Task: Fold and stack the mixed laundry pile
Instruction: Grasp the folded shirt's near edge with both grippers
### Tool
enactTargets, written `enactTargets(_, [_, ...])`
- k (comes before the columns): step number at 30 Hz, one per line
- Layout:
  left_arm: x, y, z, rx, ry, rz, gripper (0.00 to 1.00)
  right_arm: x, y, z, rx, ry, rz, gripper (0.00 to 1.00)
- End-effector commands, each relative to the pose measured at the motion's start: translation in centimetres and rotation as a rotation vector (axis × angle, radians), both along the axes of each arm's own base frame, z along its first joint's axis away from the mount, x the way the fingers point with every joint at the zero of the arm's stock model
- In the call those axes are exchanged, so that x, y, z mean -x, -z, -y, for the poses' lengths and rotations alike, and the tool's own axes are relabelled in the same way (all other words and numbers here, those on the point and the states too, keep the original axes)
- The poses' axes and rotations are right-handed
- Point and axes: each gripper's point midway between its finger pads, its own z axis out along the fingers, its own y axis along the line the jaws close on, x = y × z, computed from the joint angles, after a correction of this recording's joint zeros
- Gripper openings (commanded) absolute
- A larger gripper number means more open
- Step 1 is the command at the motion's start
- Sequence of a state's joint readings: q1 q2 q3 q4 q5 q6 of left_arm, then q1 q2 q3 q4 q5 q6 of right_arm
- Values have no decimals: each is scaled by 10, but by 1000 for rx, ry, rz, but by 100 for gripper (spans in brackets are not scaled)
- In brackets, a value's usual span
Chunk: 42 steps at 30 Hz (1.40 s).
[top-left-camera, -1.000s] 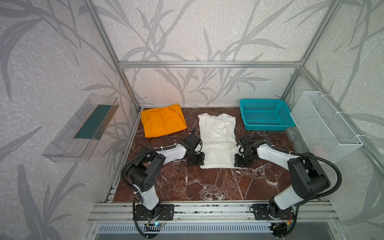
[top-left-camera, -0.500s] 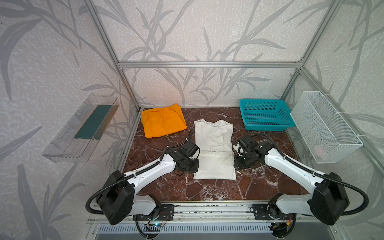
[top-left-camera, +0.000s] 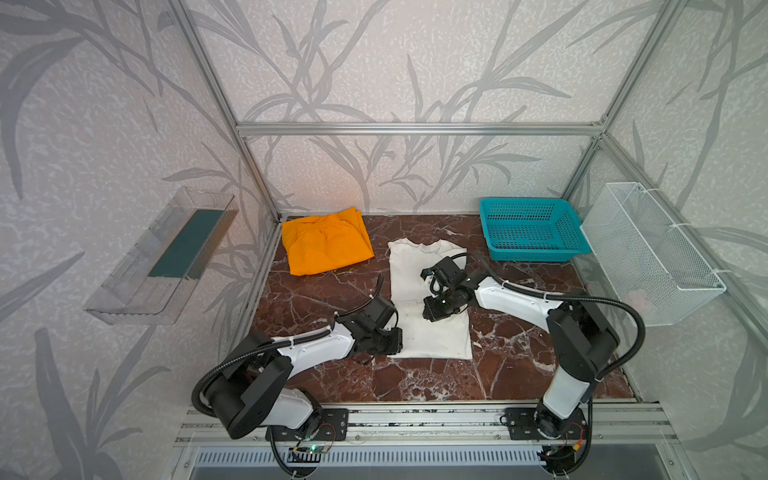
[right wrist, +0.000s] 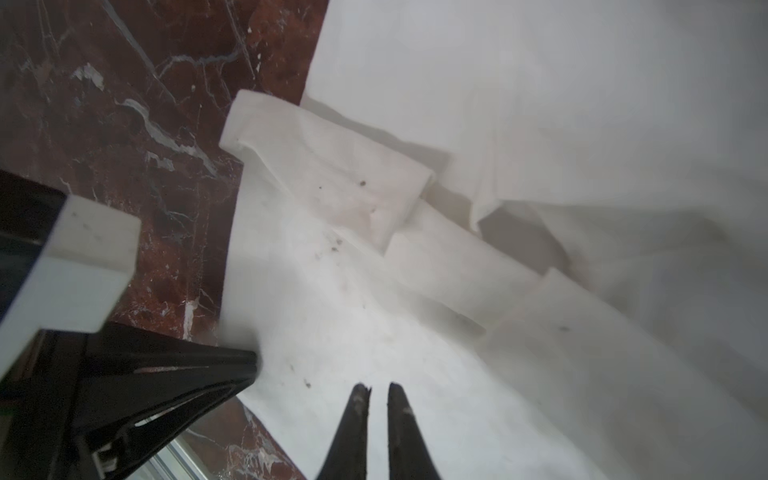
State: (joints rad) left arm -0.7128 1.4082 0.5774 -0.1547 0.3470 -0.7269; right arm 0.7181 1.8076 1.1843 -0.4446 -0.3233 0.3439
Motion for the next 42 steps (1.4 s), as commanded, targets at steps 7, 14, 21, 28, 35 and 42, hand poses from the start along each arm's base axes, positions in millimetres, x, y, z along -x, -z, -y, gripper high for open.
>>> enactTargets(7, [8, 12, -8, 17, -40, -2, 5, -19, 30, -32, 27, -16, 109, 11])
enactTargets(14, [17, 20, -15, -1, -46, -23, 3, -61, 36, -28, 116, 40, 239, 10])
enactTargets(21, [20, 22, -18, -10, -44, -32, 2, -114, 23, -8, 165, 108, 291, 10])
enactTargets(28, [20, 22, -18, -13, -43, -34, 2, -111, -37, 1, 99, 44, 344, 13])
enactTargets(35, [18, 24, -13, -16, -28, -49, 2, -62, -65, 31, 88, -9, 327, 14])
enactTargets(42, [18, 23, -8, -17, -8, -65, 2, -36, -39, 65, 141, 58, 258, 13])
